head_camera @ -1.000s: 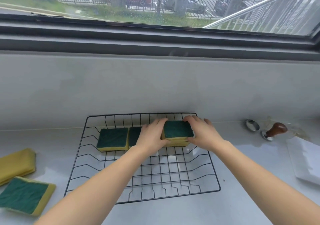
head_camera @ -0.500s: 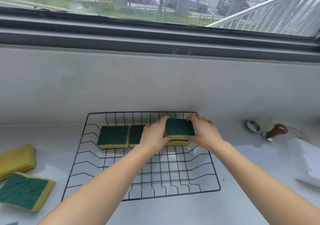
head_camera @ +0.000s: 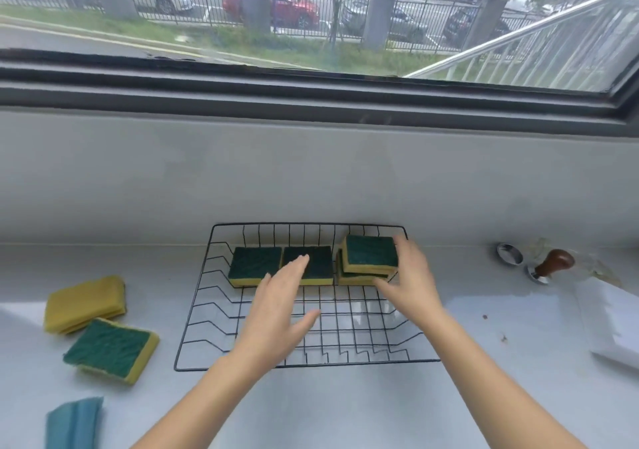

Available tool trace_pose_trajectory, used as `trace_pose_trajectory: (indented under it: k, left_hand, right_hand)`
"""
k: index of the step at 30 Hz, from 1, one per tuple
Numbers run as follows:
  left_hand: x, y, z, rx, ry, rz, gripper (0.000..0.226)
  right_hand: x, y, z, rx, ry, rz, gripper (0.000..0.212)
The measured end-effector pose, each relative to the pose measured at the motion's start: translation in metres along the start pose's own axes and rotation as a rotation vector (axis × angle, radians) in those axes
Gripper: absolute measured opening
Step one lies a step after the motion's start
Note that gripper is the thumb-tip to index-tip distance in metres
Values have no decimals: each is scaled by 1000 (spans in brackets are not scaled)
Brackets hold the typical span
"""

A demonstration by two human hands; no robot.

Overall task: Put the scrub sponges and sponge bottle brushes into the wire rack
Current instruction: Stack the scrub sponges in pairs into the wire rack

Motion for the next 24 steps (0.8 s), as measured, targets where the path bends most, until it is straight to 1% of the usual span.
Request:
trace_pose_trajectory:
  k: [2,4,7,10,14,16,21,24]
  left_hand:
    - [38,-11,33,-22,28,-19,76]
    - [73,-27,62,-77,37,-4,75]
    - [116,-57,99,-142,58,100,74]
    - [152,-82,129,-176,91,216,74]
    - [188,-108,155,-233,80,286,74]
    - [200,-122,166,-266,74,316,74]
    - [228,-155,187,-304,65,415,70]
    - [239,-165,189,-299,62,432,67]
  right_hand:
    - [28,-19,1,-60,9,32,77]
    - [58,-45,-3,-79,-25,97,71]
    - [104,-92,-9,-114,-70,200,64]
    - [148,-147,-18,-142,-107,342,59]
    - [193,-217,-41,-113,-167,559,52]
    - [207,-242,-55,-93,-205,626,51]
    - [222,-275,-94,-37,-312,670,50]
    - [224,-288,-115,-18,-362,658,48]
Point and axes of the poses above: each hand's wrist, its own x-axis away from the middle knuckle, its own z-axis out of the back of the hand, y = z × x, the point moved 10 cm from there along -x, towards the middle knuckle, and after that the axes turned 9 degrees about y, right-handed, at the moved point
